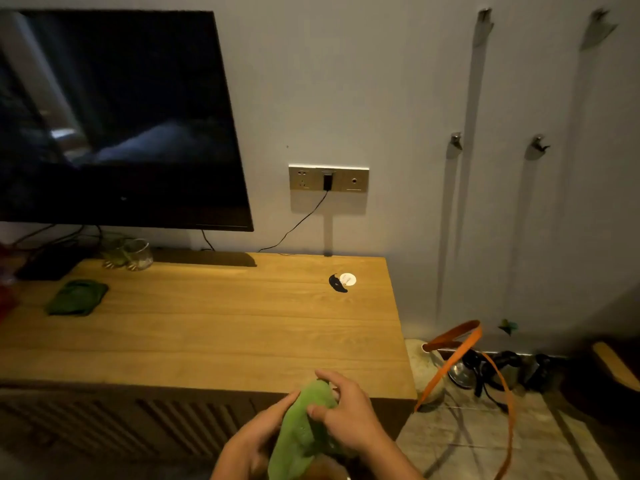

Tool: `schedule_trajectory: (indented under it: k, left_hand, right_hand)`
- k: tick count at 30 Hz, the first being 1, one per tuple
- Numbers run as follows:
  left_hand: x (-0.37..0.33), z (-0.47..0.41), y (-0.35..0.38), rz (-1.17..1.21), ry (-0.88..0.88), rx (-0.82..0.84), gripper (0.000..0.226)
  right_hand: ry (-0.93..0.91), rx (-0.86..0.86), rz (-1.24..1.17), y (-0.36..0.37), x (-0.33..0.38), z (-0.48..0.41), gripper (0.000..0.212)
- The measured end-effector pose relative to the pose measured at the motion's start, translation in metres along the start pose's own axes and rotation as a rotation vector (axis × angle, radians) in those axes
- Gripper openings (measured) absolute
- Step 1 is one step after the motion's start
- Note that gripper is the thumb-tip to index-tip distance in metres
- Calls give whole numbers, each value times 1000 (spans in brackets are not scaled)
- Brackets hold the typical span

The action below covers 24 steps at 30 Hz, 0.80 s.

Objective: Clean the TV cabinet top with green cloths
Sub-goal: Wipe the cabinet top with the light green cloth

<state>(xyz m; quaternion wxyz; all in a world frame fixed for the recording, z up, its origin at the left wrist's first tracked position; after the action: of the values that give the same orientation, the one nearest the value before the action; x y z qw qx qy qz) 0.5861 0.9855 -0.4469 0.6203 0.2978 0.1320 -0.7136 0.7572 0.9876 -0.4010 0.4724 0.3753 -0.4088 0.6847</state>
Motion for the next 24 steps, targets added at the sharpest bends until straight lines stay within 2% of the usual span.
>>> schedule_trajectory:
  k: [3, 6, 9, 11, 15, 20, 24]
  left_hand:
    - [4, 37, -44, 55, 84, 11, 48]
    - [6, 84, -96, -8, 255, -133, 42]
    - [7, 138, -153, -129, 429, -275, 24]
    - [6, 175, -191, -210, 511, -354, 14]
    - [7, 241, -261, -377, 624, -495, 18]
    - [18, 288, -338, -450, 660, -619, 22]
    - [20, 294, -397, -440, 611, -711, 23]
  right_hand:
    - [16, 92, -73, 41, 31, 6, 83]
    - [16, 182, -77, 88, 58, 11, 88]
    - [-68, 241, 43, 137, 85, 12, 69]
    - [-126, 305, 37, 174, 102, 16, 56]
    - [-179, 500, -10, 248, 137, 24, 39]
    - [-193, 631, 28, 325, 174, 21, 34]
    - [-172, 691, 77, 380, 192, -1, 31]
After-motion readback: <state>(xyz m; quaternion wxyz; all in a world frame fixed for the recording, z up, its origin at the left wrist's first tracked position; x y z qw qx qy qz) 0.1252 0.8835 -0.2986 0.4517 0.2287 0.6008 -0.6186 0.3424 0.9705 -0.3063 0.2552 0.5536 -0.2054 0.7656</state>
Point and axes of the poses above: each hand's wrist, its own z-axis away from the middle knuckle, its own y-axis out of the palm, x = y × z, the point moved 1 cm from there along -z, towards the middle knuckle, and after that the axes turned 11 degrees about -z, right-handed, at the moved point
